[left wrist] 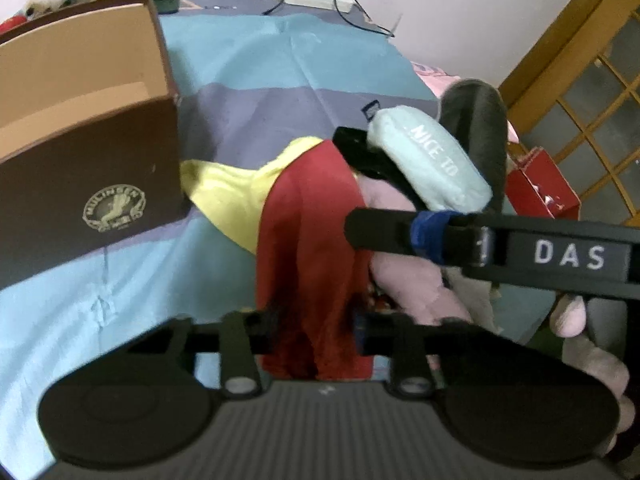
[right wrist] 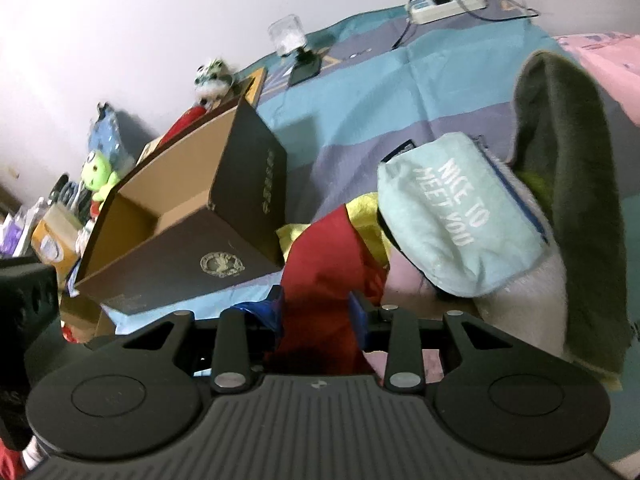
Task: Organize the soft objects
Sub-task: 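Grasp the red cloth in the pile with the left gripper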
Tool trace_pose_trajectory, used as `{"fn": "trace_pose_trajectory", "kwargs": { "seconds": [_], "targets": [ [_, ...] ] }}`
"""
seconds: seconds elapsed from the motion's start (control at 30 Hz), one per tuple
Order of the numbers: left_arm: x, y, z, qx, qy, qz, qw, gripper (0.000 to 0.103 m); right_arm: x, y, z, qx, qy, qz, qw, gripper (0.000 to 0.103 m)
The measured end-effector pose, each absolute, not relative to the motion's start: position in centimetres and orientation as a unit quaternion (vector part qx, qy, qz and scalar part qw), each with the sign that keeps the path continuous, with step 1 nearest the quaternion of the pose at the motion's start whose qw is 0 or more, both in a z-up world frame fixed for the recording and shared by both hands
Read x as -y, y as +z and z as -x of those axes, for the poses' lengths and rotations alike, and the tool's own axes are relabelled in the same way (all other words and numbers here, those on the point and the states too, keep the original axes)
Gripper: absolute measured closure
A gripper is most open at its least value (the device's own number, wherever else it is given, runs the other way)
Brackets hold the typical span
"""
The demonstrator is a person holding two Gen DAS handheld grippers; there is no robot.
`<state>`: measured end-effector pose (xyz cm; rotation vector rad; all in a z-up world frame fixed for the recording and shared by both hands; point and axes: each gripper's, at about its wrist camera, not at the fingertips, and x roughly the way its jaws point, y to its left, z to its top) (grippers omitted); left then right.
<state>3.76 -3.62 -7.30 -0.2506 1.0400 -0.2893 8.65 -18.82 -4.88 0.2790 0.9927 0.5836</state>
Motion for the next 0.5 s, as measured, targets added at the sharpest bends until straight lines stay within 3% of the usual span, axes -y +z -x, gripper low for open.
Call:
{"fn": "trace_pose_trajectory", "kwargs": {
  "seconds": [0.07, 0.2, 0.5],
  "targets": [
    [3.7, -7.3, -3.7, -0.492, -0.133, 0.116, 0.852, 0.098, 18.7, -5.3, -9.0, -0.472, 0.291, -0.131, 0.822, 0.089],
    [3.8, -6.7, -3.3, -0.477, -0.123, 0.104, 0.864, 0.102, 18.8, -5.5, -9.4, -0.478, 0.309, -0.131, 0.812, 0.102],
    [2.1, -3.7, -1.7, -0.427, -0.125, 0.100, 0.890, 0.103, 18.0, -3.7, -9.2, -0.457, 0.344, -0.146, 0.807, 0.103]
  ]
}}
